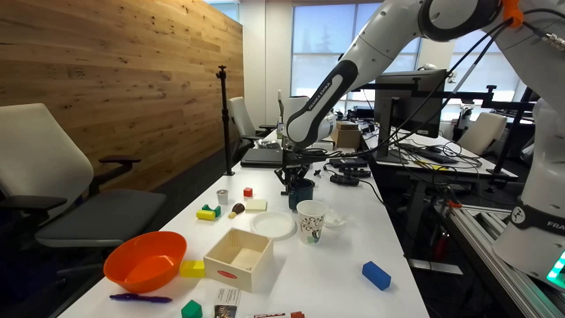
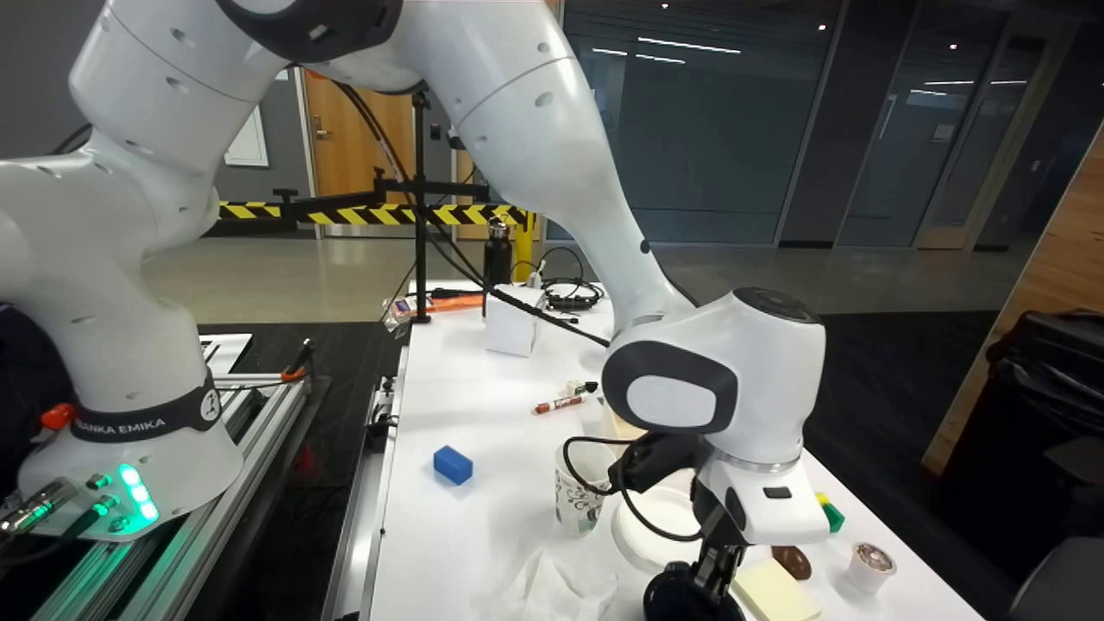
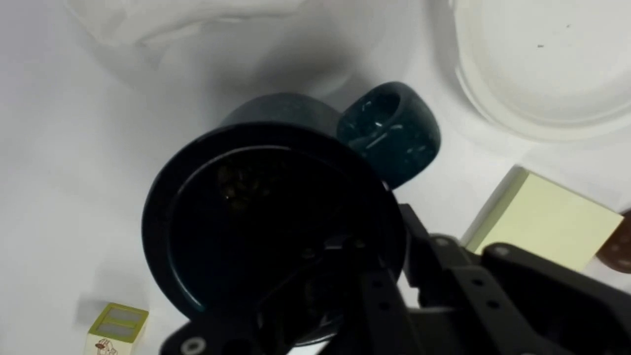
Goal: Move the blue cup forward
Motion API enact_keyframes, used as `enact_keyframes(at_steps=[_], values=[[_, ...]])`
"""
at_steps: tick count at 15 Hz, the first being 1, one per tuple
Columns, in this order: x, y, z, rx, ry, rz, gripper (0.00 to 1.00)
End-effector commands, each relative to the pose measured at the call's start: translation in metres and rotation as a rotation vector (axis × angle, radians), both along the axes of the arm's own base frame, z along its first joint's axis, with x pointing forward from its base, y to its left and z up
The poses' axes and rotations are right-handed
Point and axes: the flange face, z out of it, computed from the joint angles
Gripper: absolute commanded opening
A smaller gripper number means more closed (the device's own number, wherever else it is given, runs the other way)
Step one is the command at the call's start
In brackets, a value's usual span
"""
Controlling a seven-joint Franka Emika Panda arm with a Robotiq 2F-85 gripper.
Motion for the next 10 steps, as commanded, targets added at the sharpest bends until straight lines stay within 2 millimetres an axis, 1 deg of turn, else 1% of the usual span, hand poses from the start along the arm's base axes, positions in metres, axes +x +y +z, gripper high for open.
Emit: enact_keyframes(at_steps=[1, 2, 7, 10], values=[[0.006, 0.009, 0.012, -0.015, -0.013, 0.026, 0.0], [0.006, 0.012, 0.014, -0.019, -0.008, 0.051, 0.03], [0.008, 0.03, 0.023, -0.067, 0.027, 0.236, 0.04], [0.014, 0.03, 0.033, -0.133, 0.037, 0.363, 0.04]])
